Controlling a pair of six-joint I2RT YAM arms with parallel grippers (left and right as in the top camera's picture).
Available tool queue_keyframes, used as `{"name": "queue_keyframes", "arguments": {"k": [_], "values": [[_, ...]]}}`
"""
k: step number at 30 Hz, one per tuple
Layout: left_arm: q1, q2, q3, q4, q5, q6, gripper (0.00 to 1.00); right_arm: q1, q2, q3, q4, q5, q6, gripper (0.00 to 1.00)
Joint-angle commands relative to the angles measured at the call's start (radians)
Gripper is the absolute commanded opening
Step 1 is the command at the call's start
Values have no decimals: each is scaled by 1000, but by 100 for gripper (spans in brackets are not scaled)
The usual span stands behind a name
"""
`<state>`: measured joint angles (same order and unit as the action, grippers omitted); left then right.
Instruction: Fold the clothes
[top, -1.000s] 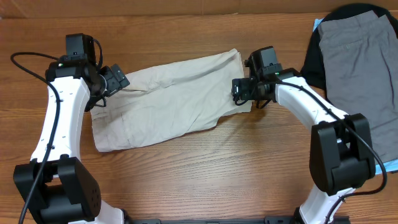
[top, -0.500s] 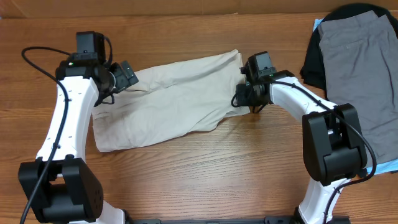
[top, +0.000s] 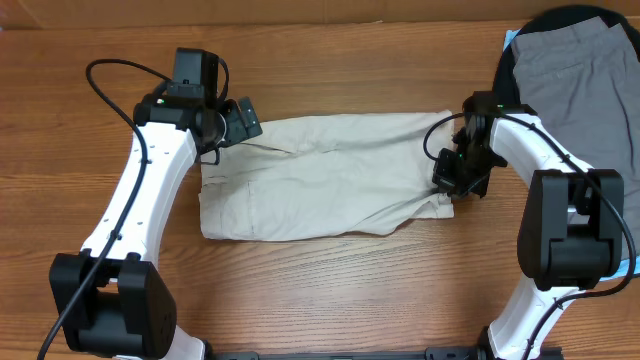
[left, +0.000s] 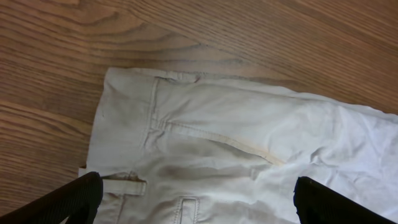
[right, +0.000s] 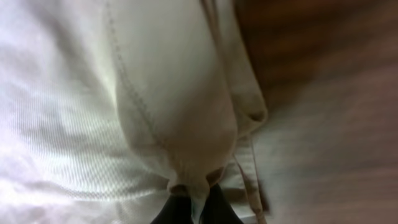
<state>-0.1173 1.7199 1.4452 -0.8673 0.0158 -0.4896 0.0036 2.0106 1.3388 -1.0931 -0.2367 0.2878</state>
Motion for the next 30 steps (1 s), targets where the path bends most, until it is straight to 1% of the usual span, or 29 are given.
{"name": "queue_keyframes", "arguments": {"k": [1, 4, 7, 9, 10, 11, 12, 13, 14, 15, 18, 20, 24, 27, 30], "values": [[-9, 10, -24, -4, 7, 22, 100, 28, -34, 3, -29, -137, 5, 4], [-9, 10, -31, -17, 8, 23, 100, 57, -67, 3, -43, -138, -7, 4], [-8, 10, -31, -30, 12, 66, 100, 53, -113, 6, -45, -53, -2, 5], [-6, 10, -31, -44, 11, 95, 100, 19, -133, 32, -92, 39, -2, 16], [-6, 10, -31, -50, 10, 103, 100, 5, -135, 45, -113, 71, -3, 20], [-6, 10, -31, -56, 11, 109, 100, -14, -135, 64, -140, 114, -3, 32], [-6, 10, -31, -62, 10, 111, 100, -28, -135, 74, -153, 138, -3, 41], [-6, 10, -31, -69, 11, 116, 100, -55, -135, 90, -167, 168, -7, 56], [-6, 10, -31, -72, 11, 117, 100, -65, -135, 95, -167, 171, -14, 58], [-6, 10, -31, -82, 11, 117, 100, -92, -135, 109, -156, 143, -58, 61], [-6, 10, -31, -106, 11, 127, 100, -111, -135, 117, -101, 29, -188, 62], [-6, 10, -31, -125, 13, 141, 96, -109, -135, 114, -42, -60, -278, 69], [-5, 10, -31, -130, 56, 245, 92, -96, -135, 113, 48, -145, -347, 72], [1, 6, -31, -134, 74, 270, 91, -83, -135, 111, 62, -162, -375, 72], [21, -10, -15, -148, 74, 288, 93, -69, -135, 72, 124, -167, -382, 72]]}}
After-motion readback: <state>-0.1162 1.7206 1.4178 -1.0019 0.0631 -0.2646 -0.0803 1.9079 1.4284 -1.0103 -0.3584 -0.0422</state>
